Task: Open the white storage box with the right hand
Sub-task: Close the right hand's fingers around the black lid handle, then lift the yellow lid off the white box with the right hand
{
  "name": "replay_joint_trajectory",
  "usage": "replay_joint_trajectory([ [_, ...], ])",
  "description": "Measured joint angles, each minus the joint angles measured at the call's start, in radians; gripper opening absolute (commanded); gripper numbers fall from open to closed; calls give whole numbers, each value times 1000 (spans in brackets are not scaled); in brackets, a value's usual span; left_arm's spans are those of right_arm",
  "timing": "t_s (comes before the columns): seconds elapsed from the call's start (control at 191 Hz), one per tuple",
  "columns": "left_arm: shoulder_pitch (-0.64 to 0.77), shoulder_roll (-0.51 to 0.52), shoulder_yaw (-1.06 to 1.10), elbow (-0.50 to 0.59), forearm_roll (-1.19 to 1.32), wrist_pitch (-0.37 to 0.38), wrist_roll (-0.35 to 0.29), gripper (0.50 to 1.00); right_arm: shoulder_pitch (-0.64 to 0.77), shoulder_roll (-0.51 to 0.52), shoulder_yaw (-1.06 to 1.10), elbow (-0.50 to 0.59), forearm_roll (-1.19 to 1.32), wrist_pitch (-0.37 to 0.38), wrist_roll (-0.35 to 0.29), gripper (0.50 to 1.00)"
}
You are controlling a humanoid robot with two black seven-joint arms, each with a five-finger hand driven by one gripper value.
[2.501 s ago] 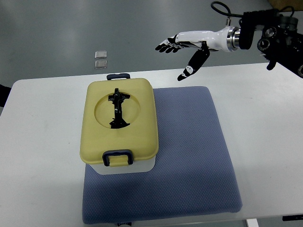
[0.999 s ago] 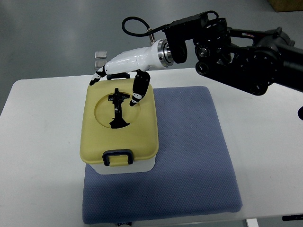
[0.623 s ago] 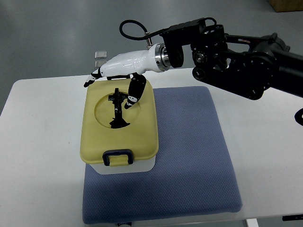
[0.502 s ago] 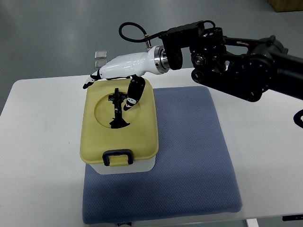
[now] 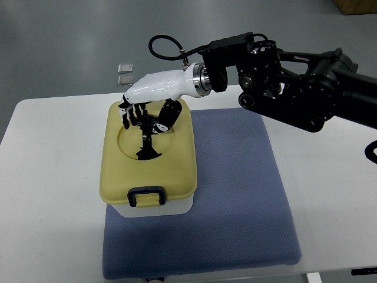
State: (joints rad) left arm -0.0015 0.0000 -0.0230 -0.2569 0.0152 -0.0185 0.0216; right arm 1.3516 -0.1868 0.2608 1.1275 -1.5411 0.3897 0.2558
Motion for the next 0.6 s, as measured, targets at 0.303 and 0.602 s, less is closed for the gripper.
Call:
replay_joint_trajectory([
  [0.303,0,0,0,1,0,0,1,1000,5,-3,6,4,4,-35,4,500],
  [0.602,0,0,0,1,0,0,1,1000,79,-66,34,29,65,-15,7,500],
])
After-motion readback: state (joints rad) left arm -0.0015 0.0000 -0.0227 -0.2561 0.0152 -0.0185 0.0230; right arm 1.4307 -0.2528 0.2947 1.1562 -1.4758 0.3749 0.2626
